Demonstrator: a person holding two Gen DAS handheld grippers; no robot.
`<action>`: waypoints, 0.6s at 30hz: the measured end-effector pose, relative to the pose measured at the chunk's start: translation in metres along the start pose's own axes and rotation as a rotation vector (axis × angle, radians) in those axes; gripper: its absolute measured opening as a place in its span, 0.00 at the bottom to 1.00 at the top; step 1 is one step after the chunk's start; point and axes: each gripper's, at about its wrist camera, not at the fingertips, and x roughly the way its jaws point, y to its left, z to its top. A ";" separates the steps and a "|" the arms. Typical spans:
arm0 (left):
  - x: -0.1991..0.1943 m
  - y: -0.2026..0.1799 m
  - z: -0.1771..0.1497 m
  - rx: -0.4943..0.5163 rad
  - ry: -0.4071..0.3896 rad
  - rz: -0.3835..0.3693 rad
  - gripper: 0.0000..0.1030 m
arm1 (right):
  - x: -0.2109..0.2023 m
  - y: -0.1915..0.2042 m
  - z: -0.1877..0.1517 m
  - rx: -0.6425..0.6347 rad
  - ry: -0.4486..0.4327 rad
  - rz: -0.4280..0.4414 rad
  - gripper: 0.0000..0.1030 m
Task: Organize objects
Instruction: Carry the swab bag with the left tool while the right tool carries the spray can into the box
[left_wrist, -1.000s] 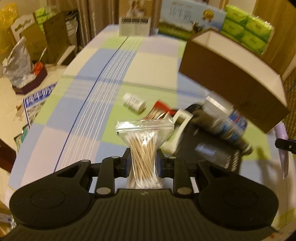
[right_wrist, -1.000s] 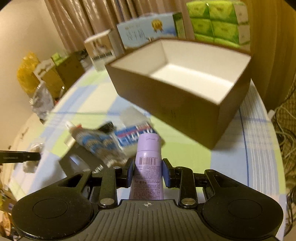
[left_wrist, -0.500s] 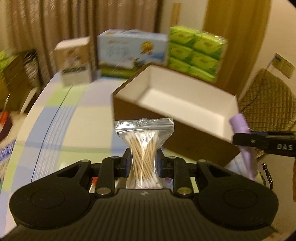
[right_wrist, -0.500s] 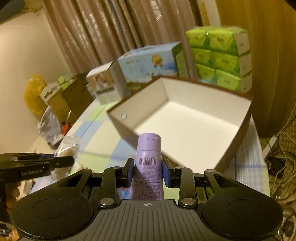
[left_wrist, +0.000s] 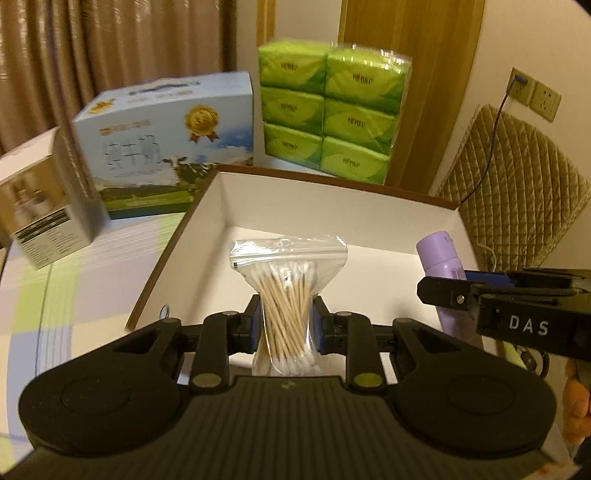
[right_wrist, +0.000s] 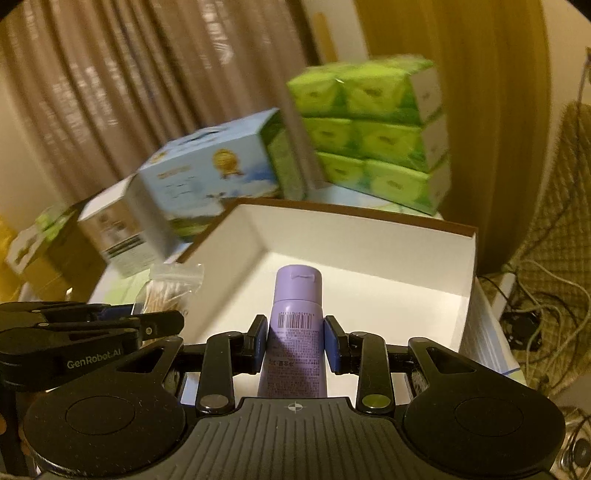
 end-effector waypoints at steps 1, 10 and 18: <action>0.009 0.002 0.004 0.010 0.011 -0.013 0.22 | 0.008 -0.001 0.002 0.016 0.007 -0.020 0.29; 0.078 -0.002 0.014 0.058 0.129 -0.083 0.22 | 0.063 -0.020 0.004 0.092 0.082 -0.135 0.29; 0.111 -0.004 0.007 0.079 0.215 -0.110 0.22 | 0.095 -0.027 -0.009 0.113 0.165 -0.157 0.29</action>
